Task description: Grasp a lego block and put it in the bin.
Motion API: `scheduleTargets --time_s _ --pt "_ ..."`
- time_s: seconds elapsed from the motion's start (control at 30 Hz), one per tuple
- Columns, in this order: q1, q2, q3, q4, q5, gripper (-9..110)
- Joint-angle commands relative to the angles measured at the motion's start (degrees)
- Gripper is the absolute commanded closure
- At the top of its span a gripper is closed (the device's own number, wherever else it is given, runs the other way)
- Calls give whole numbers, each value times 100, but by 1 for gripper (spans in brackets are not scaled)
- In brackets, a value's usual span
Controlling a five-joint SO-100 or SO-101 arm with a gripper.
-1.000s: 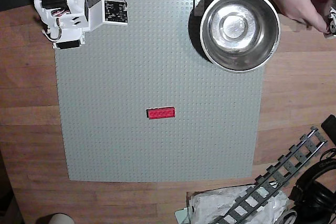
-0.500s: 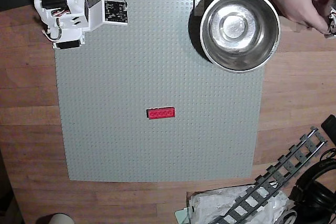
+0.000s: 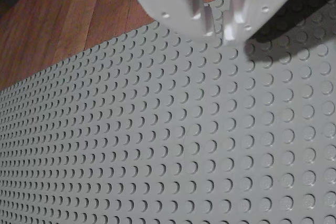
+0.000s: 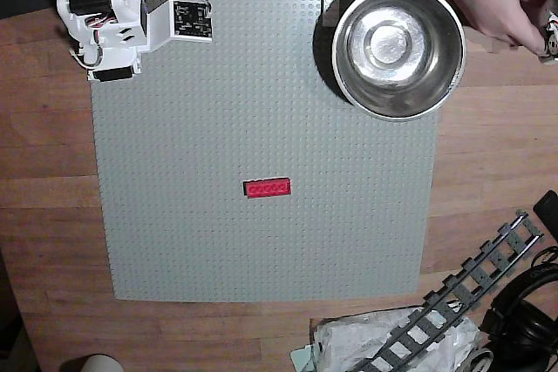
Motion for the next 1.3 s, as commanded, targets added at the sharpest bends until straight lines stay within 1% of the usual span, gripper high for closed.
scheduleTargets --time_s 0.0,0.8,1.0,1.1,1.27 --pt "-53 97 -114 70 -35 102" --pt "-62 97 -114 62 -35 101" --pt "-62 97 -97 -167 -35 101" --pt "-62 97 -255 -352 35 98" --pt "-369 97 -870 -536 211 90"
